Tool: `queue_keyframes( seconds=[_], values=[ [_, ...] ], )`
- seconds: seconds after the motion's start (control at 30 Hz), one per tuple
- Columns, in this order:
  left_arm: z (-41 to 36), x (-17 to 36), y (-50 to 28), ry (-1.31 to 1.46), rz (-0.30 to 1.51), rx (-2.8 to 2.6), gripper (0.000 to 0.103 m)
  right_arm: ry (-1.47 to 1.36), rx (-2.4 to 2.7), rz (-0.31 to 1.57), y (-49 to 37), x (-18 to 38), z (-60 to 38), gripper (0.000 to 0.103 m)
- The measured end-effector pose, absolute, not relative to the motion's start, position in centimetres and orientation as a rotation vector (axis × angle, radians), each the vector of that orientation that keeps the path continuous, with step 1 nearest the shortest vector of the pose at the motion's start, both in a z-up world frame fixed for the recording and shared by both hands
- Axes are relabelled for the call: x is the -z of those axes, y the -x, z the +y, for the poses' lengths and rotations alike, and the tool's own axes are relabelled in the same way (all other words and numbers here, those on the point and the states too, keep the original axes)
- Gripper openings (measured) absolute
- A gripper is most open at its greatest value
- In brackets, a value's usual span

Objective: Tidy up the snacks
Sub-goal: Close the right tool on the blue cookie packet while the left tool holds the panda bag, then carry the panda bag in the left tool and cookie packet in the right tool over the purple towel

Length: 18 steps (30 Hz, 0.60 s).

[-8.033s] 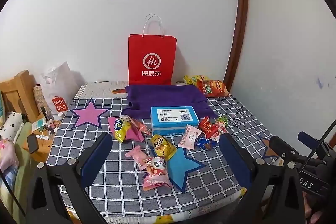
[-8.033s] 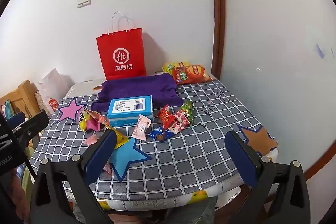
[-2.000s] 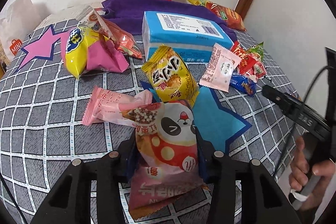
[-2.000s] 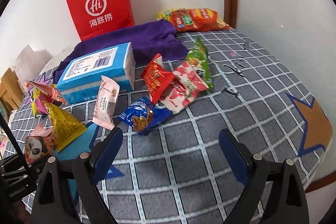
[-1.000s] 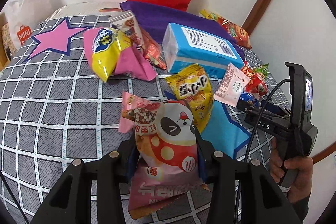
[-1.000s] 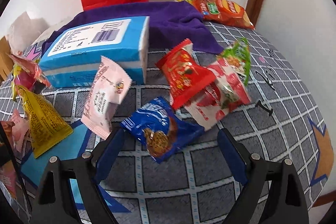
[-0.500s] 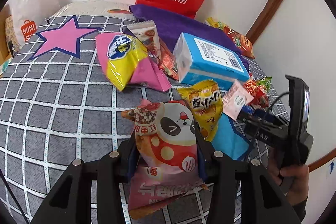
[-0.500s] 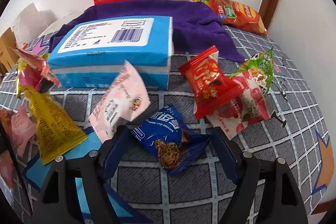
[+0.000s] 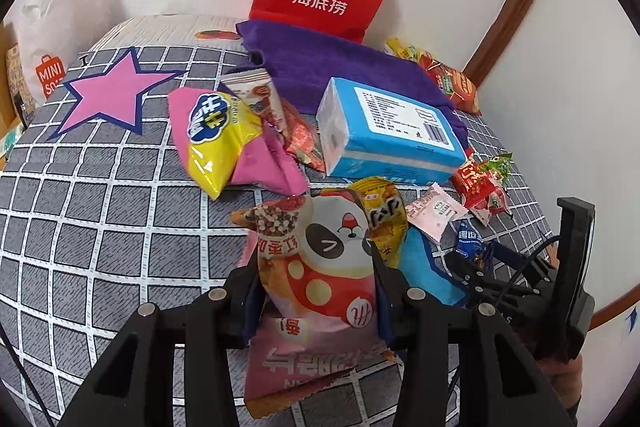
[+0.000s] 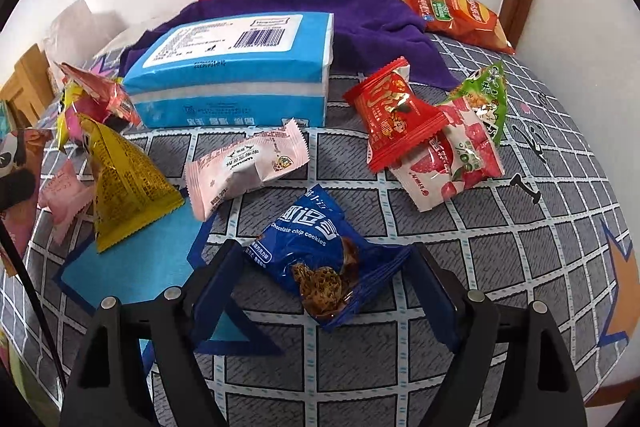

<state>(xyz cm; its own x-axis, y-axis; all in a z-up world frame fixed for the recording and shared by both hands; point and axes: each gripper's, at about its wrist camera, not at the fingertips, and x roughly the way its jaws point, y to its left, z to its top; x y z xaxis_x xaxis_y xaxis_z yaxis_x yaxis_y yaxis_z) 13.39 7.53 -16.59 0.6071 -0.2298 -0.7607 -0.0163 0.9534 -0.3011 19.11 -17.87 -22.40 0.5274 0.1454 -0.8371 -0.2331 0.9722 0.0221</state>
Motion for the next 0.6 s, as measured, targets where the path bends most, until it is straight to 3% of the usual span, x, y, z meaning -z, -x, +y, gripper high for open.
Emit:
queue_keyframes(
  seconds=[0.6],
  values=[
    [5.8,12.3,-15.5,0.229,0.879,0.104,0.043,0.036,-0.271,0.907,-18.1,17.1,-19.9,0.078]
  ],
)
